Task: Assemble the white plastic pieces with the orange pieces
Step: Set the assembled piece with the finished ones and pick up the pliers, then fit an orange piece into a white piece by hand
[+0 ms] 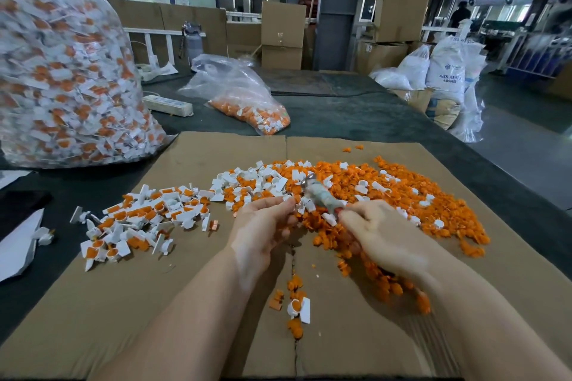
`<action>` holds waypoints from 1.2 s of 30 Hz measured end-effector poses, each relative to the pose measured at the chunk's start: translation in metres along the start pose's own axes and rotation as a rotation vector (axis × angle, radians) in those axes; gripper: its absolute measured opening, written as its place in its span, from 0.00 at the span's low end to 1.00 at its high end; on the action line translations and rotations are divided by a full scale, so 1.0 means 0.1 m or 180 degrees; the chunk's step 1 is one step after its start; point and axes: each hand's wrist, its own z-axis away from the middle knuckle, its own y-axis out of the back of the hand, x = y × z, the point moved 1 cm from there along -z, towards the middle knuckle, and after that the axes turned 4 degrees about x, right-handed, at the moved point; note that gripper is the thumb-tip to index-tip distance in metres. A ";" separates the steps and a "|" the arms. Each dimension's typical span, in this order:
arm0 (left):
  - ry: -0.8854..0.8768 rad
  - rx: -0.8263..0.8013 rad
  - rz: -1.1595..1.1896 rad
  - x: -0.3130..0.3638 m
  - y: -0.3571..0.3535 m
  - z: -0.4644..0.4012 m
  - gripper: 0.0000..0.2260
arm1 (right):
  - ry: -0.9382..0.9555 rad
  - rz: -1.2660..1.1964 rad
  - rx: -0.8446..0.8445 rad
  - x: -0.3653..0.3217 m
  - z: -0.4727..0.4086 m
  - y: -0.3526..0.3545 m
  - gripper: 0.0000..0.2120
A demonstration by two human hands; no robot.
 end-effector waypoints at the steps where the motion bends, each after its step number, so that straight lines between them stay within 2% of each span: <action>1: 0.0032 0.0044 0.0004 0.01 0.00 -0.01 0.06 | 0.0000 -0.0078 -0.0131 -0.03 0.01 -0.01 0.17; 10: 0.0095 0.0411 -0.0079 0.05 0.02 0.00 0.04 | -0.0723 -0.1378 -0.0825 -0.07 0.07 -0.12 0.16; 17: -0.0003 0.0571 -0.0279 0.05 0.02 0.02 0.03 | -0.0553 -0.1196 -0.0754 -0.08 0.07 -0.14 0.17; 22: 0.0054 0.0606 -0.0169 0.04 0.01 0.03 0.02 | -0.0218 -0.0692 -0.0641 -0.12 0.09 -0.13 0.18; 27: 0.0125 0.0612 -0.0032 0.03 -0.01 0.05 0.02 | -0.0222 -0.0660 -0.0629 -0.12 0.08 -0.11 0.21; 30: 0.0104 0.0644 -0.0069 0.03 -0.03 0.05 0.02 | -0.0184 -0.0588 -0.0587 -0.13 0.10 -0.13 0.20; 36: 0.0073 0.0658 0.0034 0.02 -0.07 0.06 0.04 | 0.0070 -0.0217 -0.0179 -0.10 0.10 -0.19 0.15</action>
